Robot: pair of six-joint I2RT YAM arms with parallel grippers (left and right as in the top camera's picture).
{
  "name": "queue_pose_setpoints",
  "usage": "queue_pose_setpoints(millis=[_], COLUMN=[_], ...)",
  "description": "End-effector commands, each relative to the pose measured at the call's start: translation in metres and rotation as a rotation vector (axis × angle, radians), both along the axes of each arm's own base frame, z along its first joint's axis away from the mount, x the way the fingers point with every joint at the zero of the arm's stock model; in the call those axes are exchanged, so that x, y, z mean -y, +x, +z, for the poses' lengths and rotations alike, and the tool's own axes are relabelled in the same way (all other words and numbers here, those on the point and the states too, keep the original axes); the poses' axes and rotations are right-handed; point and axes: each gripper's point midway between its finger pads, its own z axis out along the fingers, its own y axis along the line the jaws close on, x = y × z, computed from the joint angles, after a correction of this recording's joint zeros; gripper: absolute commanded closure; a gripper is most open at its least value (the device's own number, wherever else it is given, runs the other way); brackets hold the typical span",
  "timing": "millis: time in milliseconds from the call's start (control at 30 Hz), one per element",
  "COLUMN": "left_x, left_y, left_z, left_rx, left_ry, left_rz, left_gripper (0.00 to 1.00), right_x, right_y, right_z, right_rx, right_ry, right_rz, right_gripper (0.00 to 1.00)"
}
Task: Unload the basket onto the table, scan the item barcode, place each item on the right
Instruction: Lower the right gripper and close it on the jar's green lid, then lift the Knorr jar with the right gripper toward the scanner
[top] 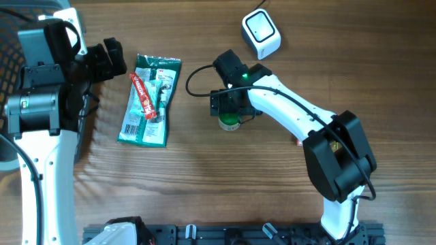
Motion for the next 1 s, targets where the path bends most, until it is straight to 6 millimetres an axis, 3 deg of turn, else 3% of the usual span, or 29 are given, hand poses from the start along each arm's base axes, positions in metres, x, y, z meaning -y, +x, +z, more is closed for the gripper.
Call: queue_pose_setpoints(millis=[0,500,867,967], left_x=[-0.002,-0.002,-0.002,-0.002], left_y=[0.001,0.001,0.001,0.001], left_z=[0.003,0.003,0.003,0.003], left_rx=[0.008,0.008,0.008,0.008], left_ry=[0.011,0.010,0.011,0.011], left_rz=[0.002,0.002,0.002,0.002], left_gripper=[0.00,0.00,0.00,0.00], right_x=[-0.004,0.008,0.005,0.009], right_y=[0.004,-0.014,-0.009,-0.016], right_z=[0.005,0.000,0.001,-0.002], right_rx=[0.020,-0.039,-0.014,-0.038], right_ry=[0.011,-0.056,-0.049,-0.066], right_rz=[0.046,0.170,0.200,0.217], right_gripper=[0.00,0.20,0.18,0.22])
